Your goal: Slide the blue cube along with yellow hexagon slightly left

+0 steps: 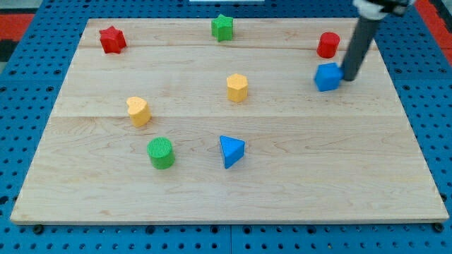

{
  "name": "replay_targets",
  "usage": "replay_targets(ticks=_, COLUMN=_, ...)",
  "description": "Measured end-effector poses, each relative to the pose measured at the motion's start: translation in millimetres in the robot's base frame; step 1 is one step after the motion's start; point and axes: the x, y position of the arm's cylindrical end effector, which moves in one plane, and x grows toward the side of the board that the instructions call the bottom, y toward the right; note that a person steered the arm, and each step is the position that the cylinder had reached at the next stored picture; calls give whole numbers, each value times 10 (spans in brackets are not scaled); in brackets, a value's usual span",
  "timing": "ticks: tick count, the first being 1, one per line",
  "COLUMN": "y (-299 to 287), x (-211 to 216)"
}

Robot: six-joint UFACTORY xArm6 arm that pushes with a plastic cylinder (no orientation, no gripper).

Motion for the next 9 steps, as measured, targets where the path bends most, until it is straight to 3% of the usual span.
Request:
replay_targets(ticks=1, y=-664, x=219)
replay_targets(ticks=3, y=-250, x=-209)
replay_targets(ticks=5, y=-1022, x=165)
replay_targets(ticks=7, y=-857, x=-299)
replay_targets(ticks=9, y=-1447, x=182)
